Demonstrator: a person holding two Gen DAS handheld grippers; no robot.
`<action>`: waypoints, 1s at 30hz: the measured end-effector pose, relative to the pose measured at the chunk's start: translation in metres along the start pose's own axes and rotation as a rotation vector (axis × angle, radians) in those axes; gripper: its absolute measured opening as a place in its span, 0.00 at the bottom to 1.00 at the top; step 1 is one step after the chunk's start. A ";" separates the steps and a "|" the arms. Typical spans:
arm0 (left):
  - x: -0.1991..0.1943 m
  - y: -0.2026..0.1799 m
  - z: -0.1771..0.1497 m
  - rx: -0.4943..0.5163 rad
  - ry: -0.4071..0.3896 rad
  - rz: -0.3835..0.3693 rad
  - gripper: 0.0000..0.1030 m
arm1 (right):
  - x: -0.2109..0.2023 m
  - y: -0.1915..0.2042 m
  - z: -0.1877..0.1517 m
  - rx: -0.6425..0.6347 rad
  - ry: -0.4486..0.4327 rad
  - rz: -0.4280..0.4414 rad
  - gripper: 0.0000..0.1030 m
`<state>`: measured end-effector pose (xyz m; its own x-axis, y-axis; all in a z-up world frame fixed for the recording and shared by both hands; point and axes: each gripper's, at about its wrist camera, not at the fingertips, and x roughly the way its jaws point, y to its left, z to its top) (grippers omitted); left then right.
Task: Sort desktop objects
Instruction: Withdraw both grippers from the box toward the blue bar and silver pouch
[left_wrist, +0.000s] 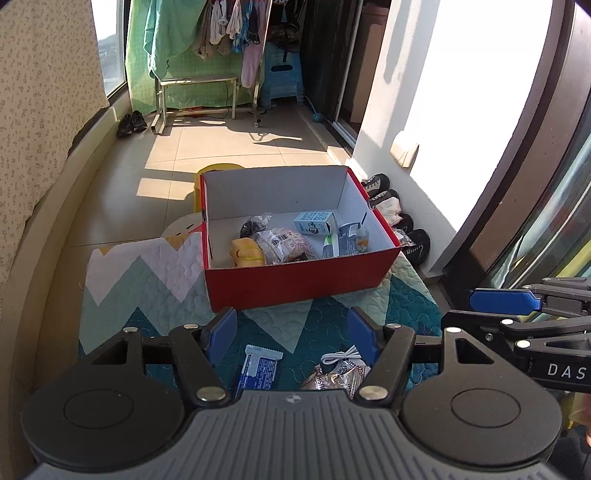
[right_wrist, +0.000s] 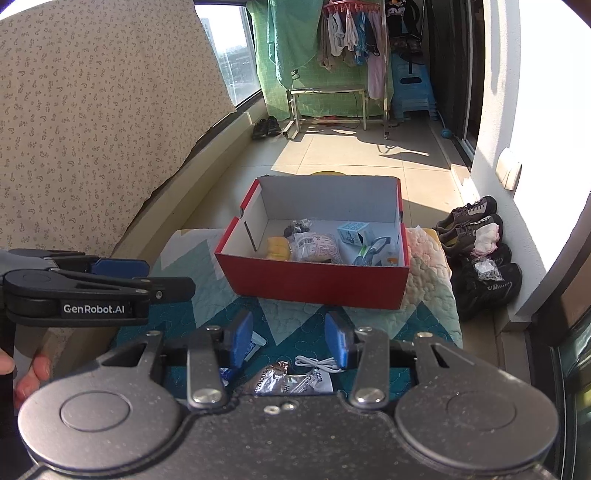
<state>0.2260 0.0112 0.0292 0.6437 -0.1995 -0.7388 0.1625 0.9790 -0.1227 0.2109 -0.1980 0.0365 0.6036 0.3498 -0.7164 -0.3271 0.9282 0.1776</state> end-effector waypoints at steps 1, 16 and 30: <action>-0.001 0.001 -0.004 -0.002 0.003 0.000 0.63 | 0.000 0.003 -0.003 -0.014 0.000 0.009 0.45; 0.010 0.008 -0.060 0.042 0.052 0.011 0.77 | 0.012 0.020 -0.048 -0.115 0.030 0.037 0.62; 0.048 0.016 -0.086 0.061 0.090 -0.043 0.96 | 0.043 0.003 -0.066 -0.048 0.100 0.050 0.65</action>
<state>0.1947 0.0210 -0.0651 0.5658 -0.2345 -0.7905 0.2361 0.9646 -0.1172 0.1875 -0.1887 -0.0383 0.5106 0.3789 -0.7718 -0.3908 0.9019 0.1842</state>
